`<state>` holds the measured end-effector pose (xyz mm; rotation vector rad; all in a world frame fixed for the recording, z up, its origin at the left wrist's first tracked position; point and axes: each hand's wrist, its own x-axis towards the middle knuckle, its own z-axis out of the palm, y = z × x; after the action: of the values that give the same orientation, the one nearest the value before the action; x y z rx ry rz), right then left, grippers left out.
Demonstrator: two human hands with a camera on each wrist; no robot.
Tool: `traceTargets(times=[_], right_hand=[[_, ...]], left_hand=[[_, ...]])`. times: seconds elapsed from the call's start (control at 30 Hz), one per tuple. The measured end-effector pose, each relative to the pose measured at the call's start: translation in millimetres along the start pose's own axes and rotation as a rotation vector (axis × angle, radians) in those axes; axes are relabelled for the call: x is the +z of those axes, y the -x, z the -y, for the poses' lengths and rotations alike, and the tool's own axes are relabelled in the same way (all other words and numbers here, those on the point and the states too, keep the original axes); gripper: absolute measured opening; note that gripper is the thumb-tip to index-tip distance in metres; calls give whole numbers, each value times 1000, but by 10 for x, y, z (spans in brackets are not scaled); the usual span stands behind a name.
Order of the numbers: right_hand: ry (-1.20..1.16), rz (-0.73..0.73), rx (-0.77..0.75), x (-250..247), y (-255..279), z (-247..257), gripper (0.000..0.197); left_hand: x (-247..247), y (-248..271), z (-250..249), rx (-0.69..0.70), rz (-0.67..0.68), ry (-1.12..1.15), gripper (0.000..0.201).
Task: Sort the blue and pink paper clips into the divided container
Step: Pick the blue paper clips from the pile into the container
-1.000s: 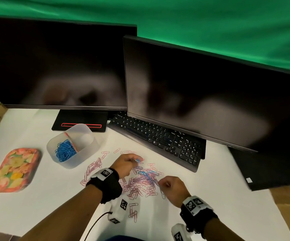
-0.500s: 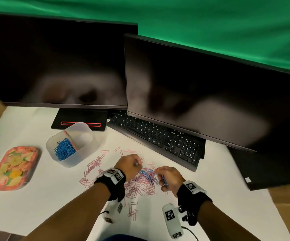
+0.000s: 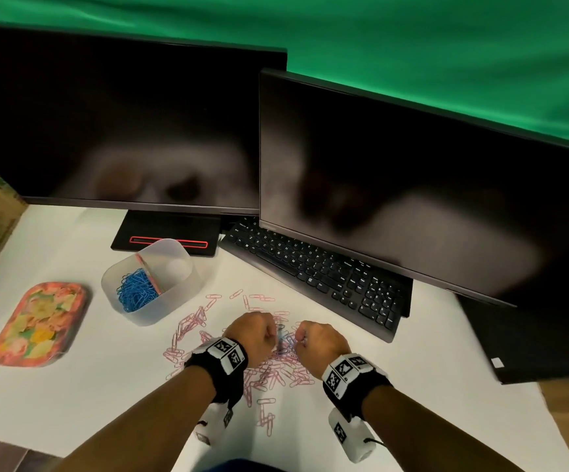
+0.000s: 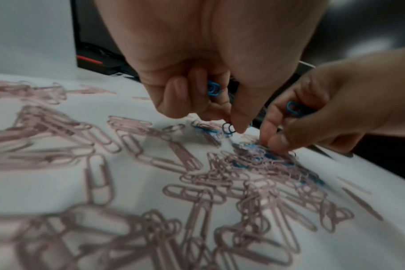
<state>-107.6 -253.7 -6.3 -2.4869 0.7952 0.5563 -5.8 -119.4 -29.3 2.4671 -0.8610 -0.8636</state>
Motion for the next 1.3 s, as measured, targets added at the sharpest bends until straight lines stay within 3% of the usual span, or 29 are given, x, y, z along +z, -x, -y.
traceTargets(times=[0.17,0.3,0.4,0.57,0.77,0.9,1.17,1.3], right_hand=[[142,60,18,10,-79,141,27],[107,95,93,16,-136,188,27],[2,100,58,28,-129,125,16],[-400,63,17,48,-86,12,9],[-1145,229,155,-55,-31,18,21],[-1382,272,108,-139,19,173,17],[-1464,364,47,-222,-45,782,6],[-1370,428,15,-234,-92,1275,17]], left_hand=[[-53,86,101,-49,-74,306,20],[-104,145,156,-97,-90,392,11],[-109,166,189,-126,-39,455,10],[-177,229,231,-188,-22,607,14],[-303,311,236,-224,12,820,14],[-380,363,213,-246,28,1096,20],[-690,568,331,-297,-2,1624,18],[-980,720,528,-346,-141,1779,26]])
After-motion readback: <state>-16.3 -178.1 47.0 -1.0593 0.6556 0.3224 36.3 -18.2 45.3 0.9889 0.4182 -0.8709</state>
